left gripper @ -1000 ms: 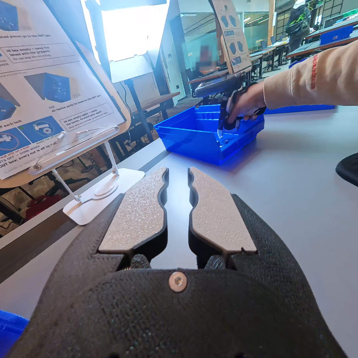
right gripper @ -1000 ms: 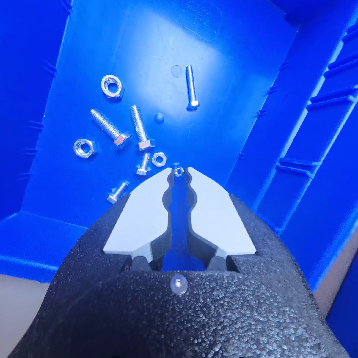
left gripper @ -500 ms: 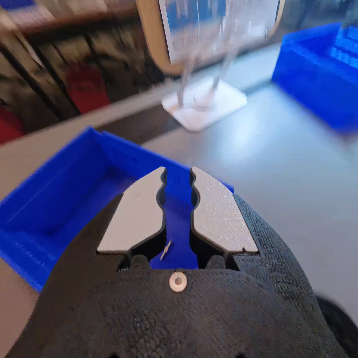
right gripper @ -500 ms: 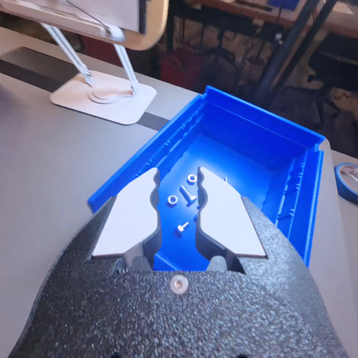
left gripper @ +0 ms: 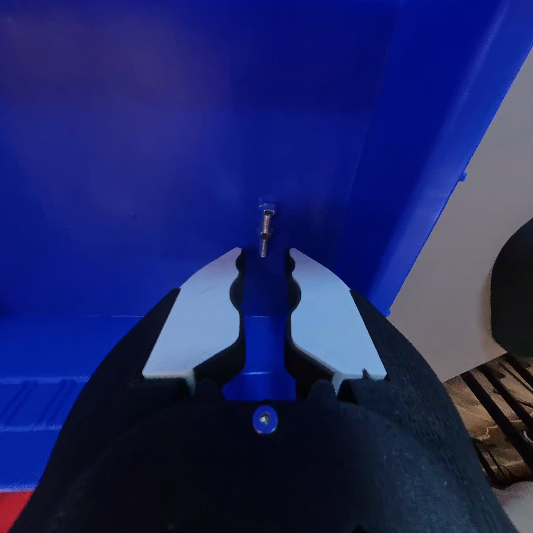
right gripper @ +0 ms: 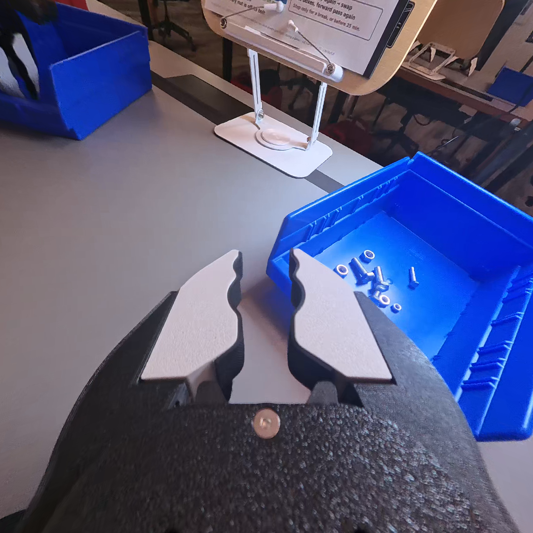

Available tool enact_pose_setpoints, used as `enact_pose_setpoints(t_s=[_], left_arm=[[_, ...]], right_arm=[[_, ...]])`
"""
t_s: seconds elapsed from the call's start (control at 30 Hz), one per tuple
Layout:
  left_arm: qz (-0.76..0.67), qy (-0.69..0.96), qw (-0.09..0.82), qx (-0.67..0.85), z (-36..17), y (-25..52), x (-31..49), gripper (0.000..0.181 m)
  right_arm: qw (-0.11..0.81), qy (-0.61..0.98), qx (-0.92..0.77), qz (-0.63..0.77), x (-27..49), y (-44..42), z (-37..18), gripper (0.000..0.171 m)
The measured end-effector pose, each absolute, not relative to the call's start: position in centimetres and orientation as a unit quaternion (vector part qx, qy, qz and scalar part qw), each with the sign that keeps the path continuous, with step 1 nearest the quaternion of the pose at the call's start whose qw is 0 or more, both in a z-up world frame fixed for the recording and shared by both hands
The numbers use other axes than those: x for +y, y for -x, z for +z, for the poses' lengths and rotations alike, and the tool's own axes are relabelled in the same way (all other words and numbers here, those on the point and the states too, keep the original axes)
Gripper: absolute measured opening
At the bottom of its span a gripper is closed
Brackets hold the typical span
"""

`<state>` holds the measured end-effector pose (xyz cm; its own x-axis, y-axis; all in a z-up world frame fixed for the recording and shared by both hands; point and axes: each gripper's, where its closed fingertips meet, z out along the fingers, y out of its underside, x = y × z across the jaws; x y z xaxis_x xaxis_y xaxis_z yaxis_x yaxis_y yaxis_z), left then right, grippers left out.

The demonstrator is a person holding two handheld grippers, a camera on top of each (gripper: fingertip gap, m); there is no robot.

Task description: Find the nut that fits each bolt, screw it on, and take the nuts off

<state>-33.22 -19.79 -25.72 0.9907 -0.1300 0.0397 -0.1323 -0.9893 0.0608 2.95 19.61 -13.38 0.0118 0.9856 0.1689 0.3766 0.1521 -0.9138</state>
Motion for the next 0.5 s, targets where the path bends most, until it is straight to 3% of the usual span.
enact_pose_setpoints(t_s=[0.07,0.17,0.27,0.5], left_arm=[[0.018,-0.997,0.043,-0.066,-26.3,33.3,-20.0,0.025],[0.021,-0.998,0.022,-0.061,-26.4,33.3,-19.4,0.007],[0.021,-0.998,-0.003,-0.061,-25.7,32.8,-18.6,0.007],[0.093,-0.98,-0.141,-0.103,-15.6,23.9,-11.8,0.006]], right_arm=[[0.443,0.552,-0.613,0.351,19.2,-3.0,-13.2,0.03],[0.433,0.542,-0.614,0.377,17.9,-2.6,-12.9,0.03],[0.427,0.513,-0.623,0.407,15.5,-1.6,-12.1,0.028],[0.484,0.332,-0.704,0.4,5.9,2.5,-10.2,0.026]])
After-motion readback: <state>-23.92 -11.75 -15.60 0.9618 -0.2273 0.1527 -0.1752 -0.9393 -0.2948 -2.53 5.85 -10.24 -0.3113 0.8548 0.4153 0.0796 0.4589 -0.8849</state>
